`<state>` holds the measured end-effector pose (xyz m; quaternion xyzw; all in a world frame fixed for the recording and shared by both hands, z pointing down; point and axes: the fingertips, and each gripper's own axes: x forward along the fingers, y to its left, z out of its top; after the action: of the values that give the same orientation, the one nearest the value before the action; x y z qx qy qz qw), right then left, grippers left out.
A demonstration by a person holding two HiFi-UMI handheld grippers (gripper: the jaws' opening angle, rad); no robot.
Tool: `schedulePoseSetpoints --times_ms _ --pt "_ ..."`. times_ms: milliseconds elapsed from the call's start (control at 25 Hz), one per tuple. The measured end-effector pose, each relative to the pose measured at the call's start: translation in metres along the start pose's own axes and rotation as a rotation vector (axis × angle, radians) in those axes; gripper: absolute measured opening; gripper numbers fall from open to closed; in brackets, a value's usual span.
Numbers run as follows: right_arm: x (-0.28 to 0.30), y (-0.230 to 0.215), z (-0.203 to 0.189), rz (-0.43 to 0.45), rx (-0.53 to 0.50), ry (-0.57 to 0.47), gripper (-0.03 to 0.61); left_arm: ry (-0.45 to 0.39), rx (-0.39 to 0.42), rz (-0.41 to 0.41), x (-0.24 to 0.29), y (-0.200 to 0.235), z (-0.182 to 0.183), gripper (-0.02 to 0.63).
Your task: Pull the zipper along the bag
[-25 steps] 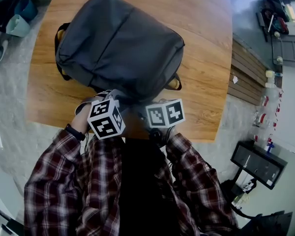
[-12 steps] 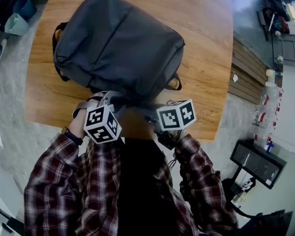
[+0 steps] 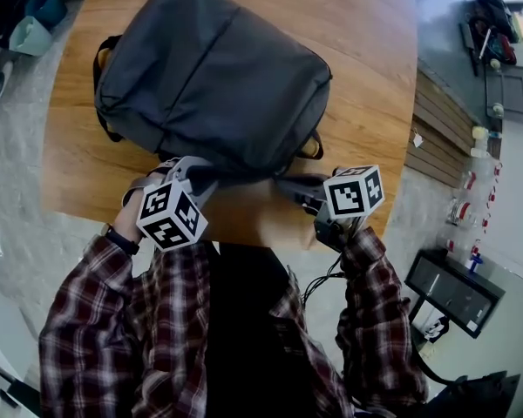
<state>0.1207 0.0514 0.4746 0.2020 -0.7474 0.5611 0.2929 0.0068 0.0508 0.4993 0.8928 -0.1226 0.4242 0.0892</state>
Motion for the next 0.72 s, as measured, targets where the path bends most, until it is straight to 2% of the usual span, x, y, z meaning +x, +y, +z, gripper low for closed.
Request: schedulePoseSetpoints --times_ms 160,280,400,480,560,640,720 --pt "-0.011 -0.009 0.007 0.036 0.018 -0.026 0.020 0.003 -0.012 -0.008 -0.004 0.006 -0.003 0.091" --pt "-0.001 0.003 0.006 0.087 0.036 -0.041 0.018 0.012 -0.087 -0.050 -0.011 0.010 -0.008 0.092" --pt "0.016 0.027 0.004 0.166 0.068 -0.058 0.017 -0.060 -0.151 -0.111 -0.035 0.004 0.016 0.091" --pt "0.030 0.044 0.005 0.224 0.091 -0.062 0.017 -0.097 -0.093 -0.109 -0.045 -0.006 0.038 0.091" --pt "0.048 0.064 0.003 0.278 0.100 -0.062 0.017 -0.028 0.045 -0.095 -0.042 -0.022 0.036 0.091" --pt "0.064 0.082 0.001 0.308 0.102 -0.070 0.017 0.062 0.162 -0.059 -0.037 -0.033 0.017 0.091" --pt "0.075 0.091 0.002 0.311 0.115 -0.085 0.017 0.100 0.195 0.007 -0.034 -0.034 0.003 0.091"
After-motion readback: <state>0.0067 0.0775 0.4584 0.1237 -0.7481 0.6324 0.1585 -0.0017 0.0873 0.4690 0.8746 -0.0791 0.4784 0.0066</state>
